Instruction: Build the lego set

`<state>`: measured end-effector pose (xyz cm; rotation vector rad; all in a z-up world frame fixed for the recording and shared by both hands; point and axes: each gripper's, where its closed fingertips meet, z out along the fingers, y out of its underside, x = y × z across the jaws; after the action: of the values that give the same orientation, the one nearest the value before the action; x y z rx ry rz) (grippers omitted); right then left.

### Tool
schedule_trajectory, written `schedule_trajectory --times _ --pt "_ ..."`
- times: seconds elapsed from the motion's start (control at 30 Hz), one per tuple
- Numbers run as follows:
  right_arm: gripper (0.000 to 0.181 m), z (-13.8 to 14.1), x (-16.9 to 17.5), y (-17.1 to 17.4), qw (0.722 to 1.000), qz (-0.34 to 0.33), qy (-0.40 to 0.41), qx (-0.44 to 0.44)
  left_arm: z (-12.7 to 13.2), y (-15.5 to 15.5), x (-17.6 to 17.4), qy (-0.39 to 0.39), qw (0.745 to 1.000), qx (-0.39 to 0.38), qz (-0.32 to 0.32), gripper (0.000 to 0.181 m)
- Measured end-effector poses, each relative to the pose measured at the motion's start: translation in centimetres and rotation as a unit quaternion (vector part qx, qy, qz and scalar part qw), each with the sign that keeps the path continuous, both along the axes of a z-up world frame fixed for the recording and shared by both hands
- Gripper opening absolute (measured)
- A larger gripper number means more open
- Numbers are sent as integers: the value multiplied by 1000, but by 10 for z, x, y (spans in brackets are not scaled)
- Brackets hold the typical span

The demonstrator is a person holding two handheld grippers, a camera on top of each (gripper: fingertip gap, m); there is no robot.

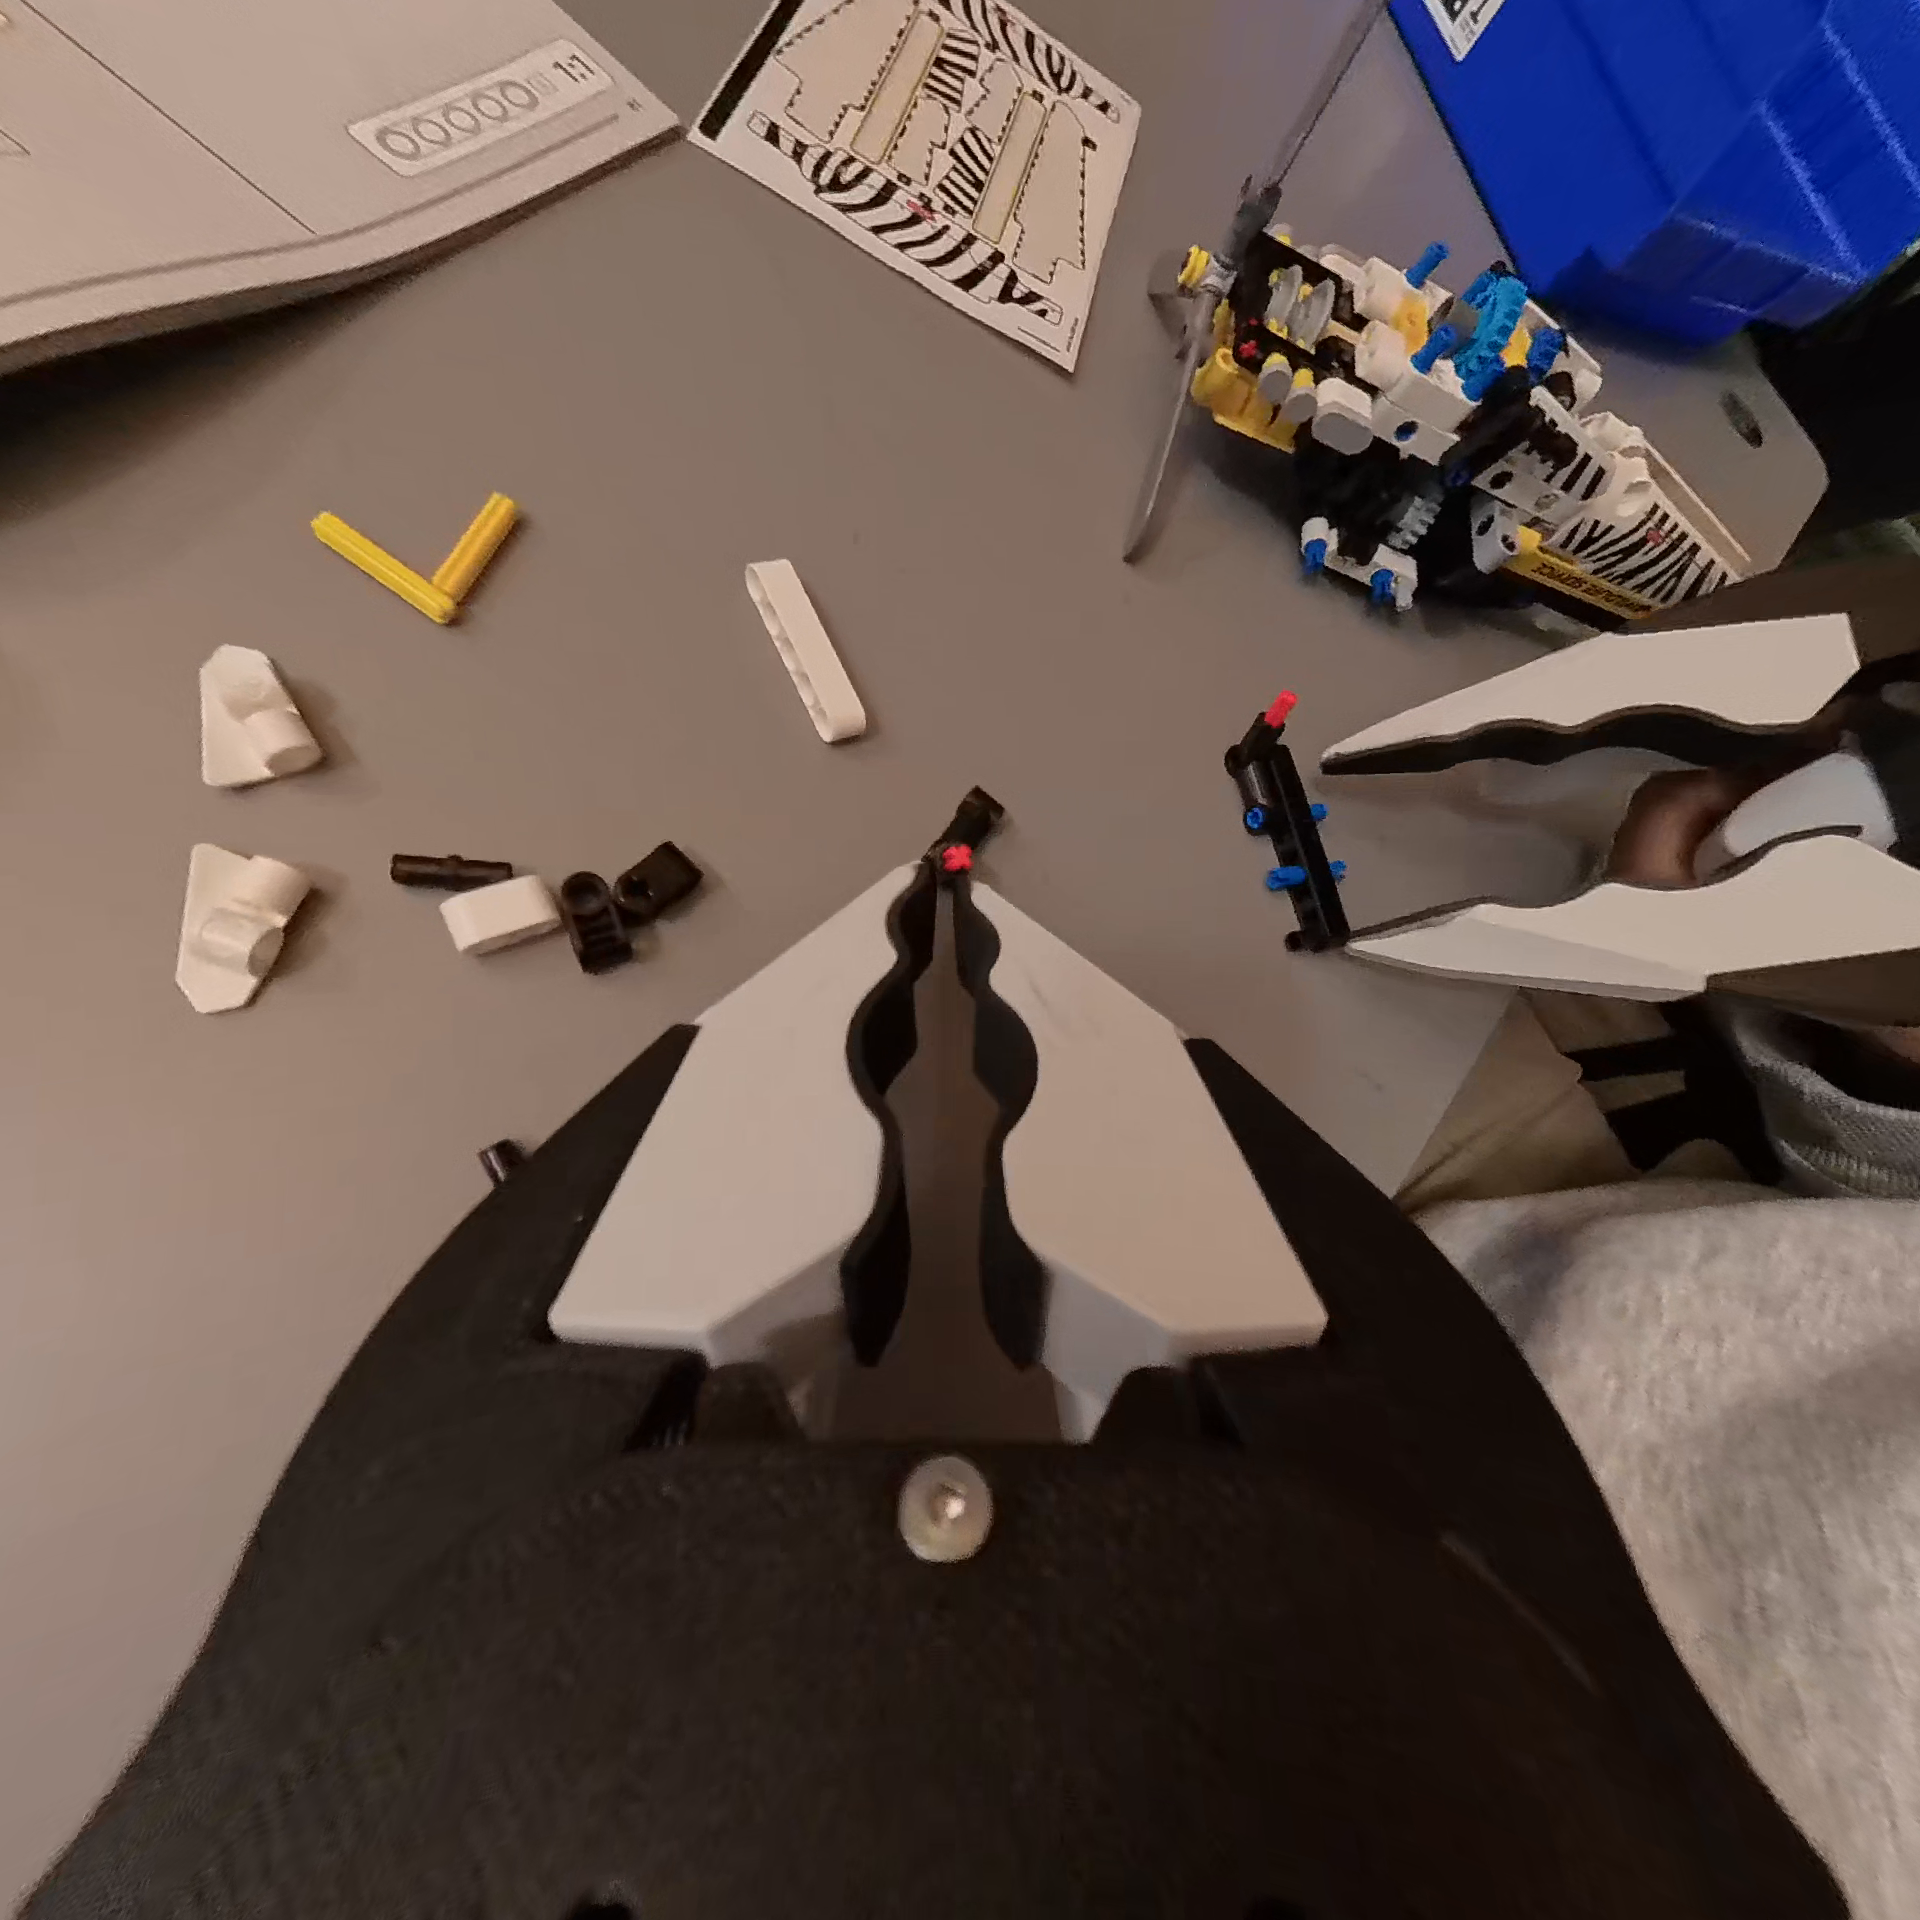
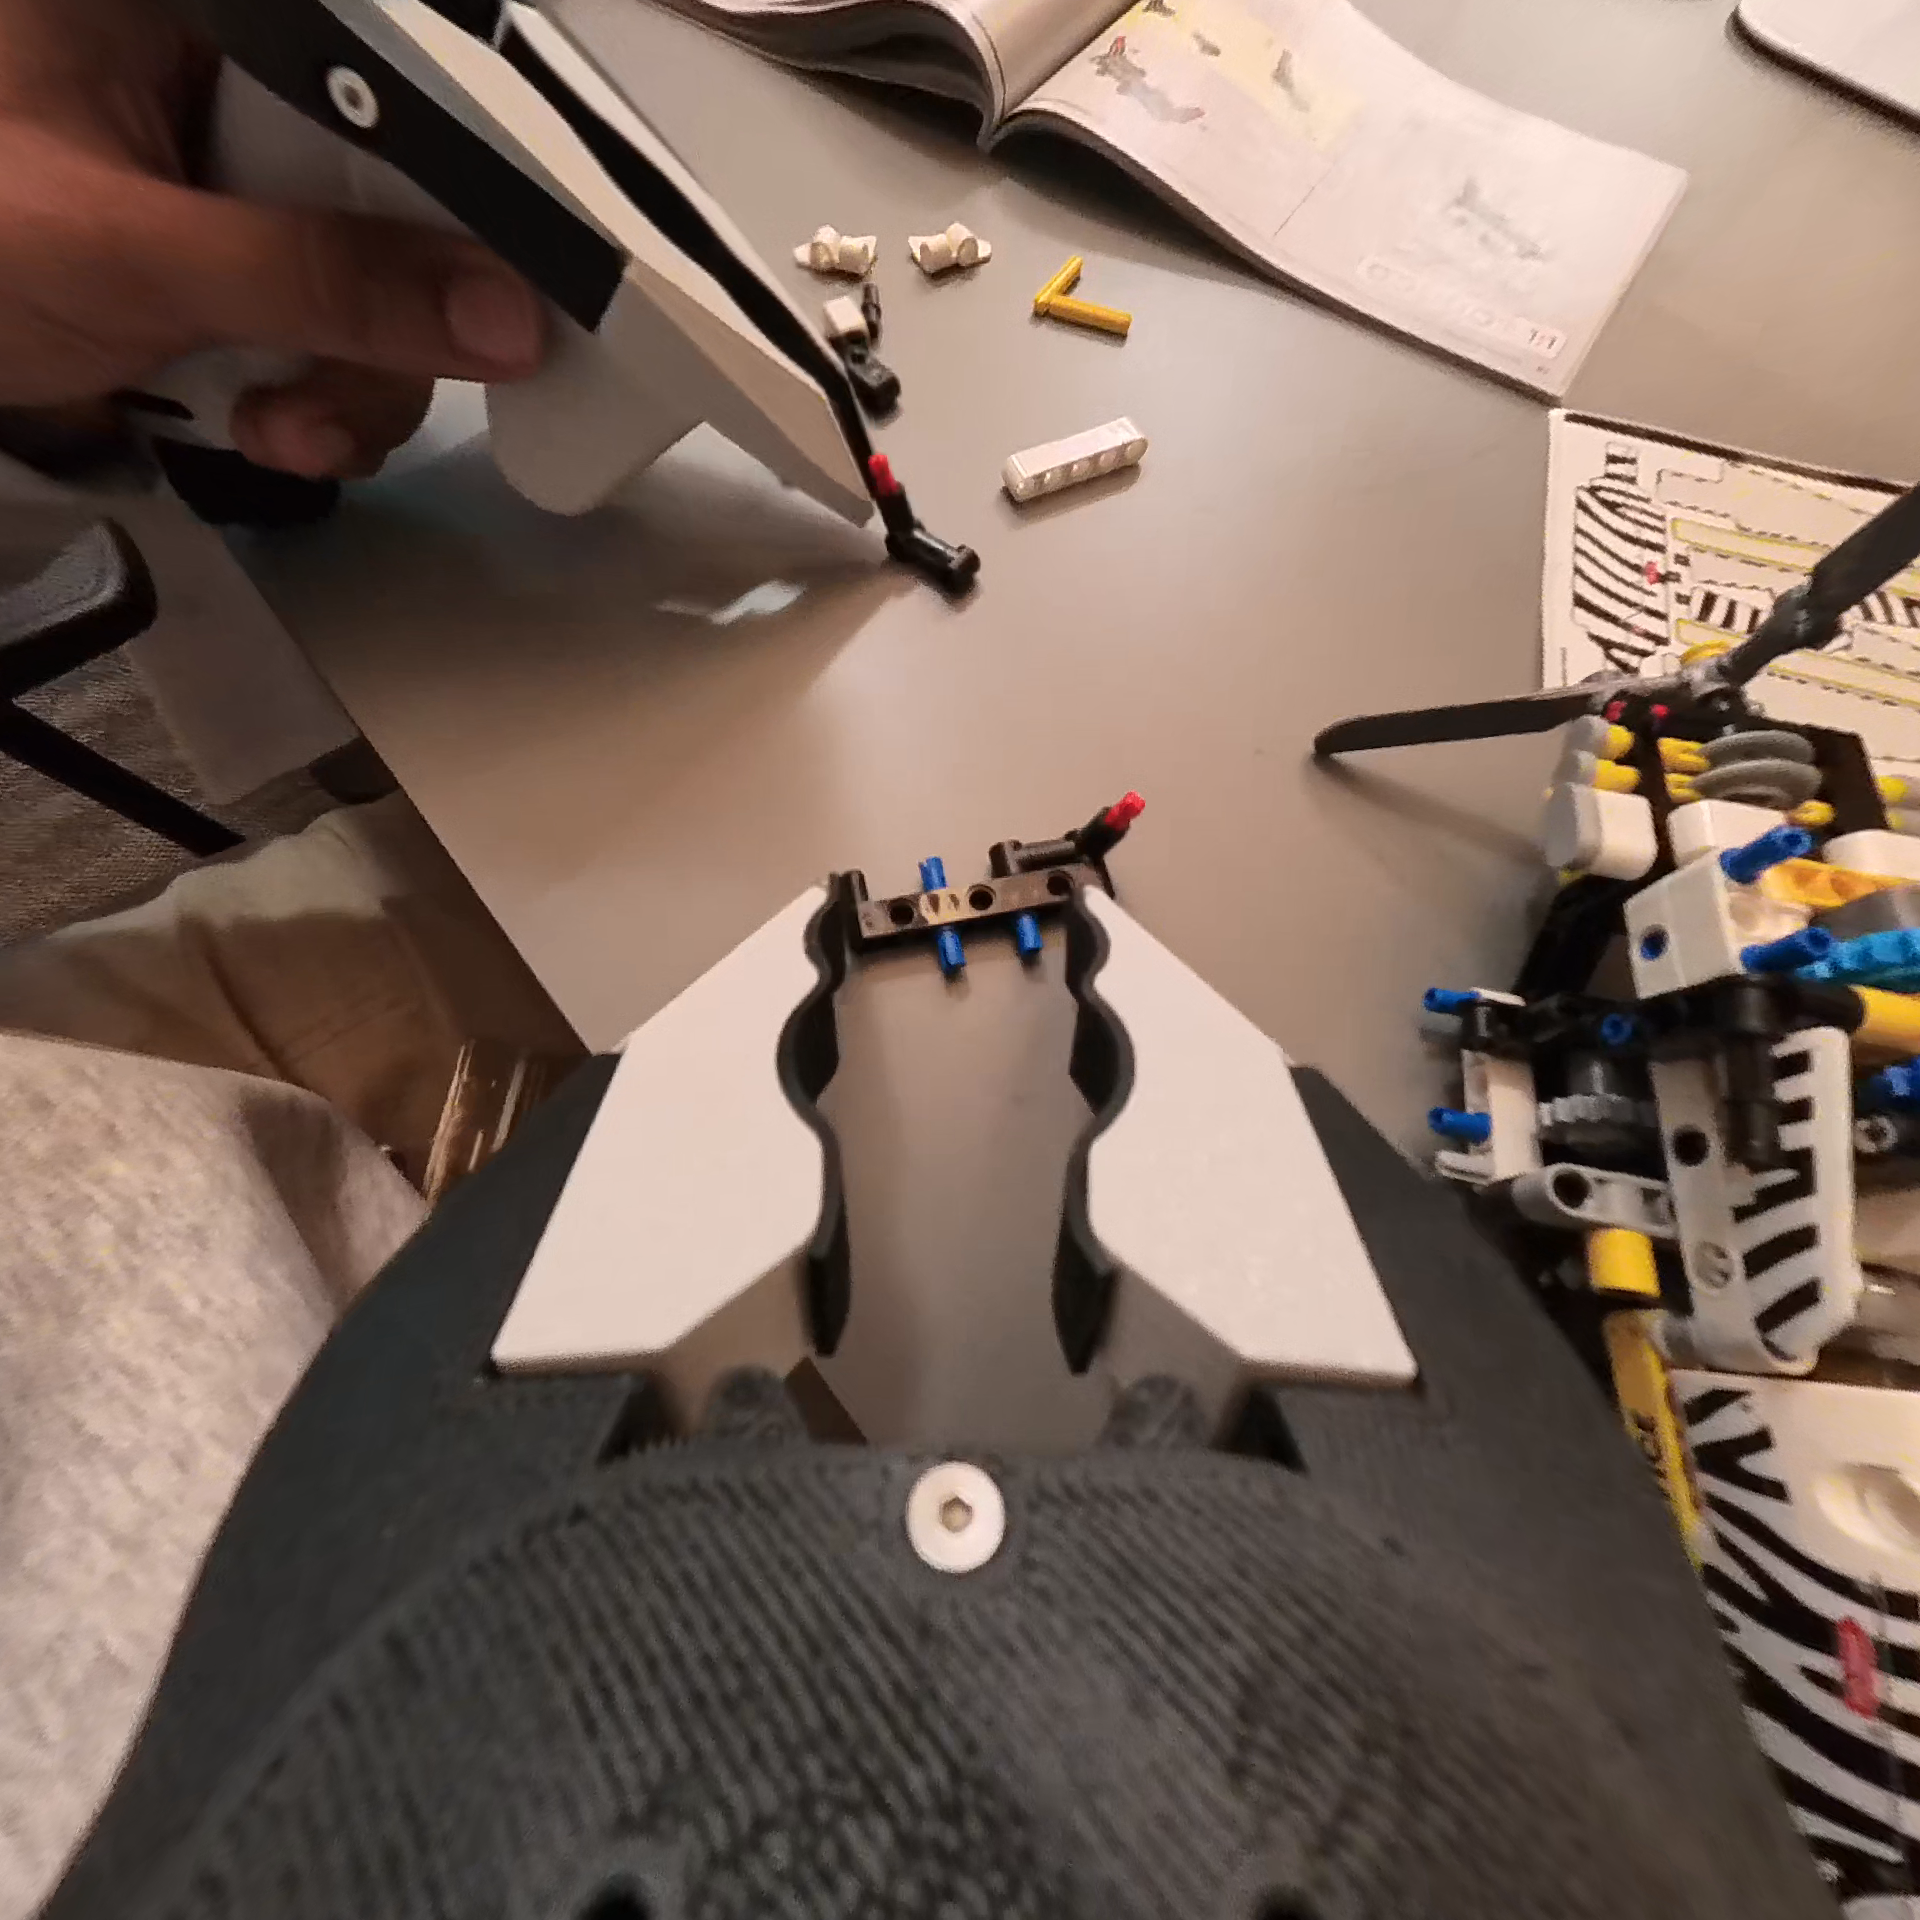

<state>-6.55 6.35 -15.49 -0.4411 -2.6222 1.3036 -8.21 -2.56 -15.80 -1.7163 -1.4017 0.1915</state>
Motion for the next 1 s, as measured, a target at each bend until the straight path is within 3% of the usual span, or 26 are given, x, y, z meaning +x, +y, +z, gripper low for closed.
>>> schedule_trajectory --times 0.13,0.3,0.47,0.7,0.8,1.0 --pt "43 -2 0 3 1000 -1 -3 -2 -1 1 3 0 1000 -11 -2 6" --pt "50 -4 -1 4 1000 0 -10 -6 6 -4 -9 25 1000 -8 16 34" --pt "59 -5 -3 3 1000 4 -3 1 -6 -2 -12 -1 999 -50 -2 31" --pt "72 -11 -3 0 999 22 -21 14 -9 7 -2 -10 998 -55 -20 7" --pt "76 -11 -1 -1 999 28 -31 14 -8 12 5 -12 998 -57 -26 6" --pt "75 -12 2 -1 999 37 -27 18 -1 42 29 -41 998 24 -47 6"
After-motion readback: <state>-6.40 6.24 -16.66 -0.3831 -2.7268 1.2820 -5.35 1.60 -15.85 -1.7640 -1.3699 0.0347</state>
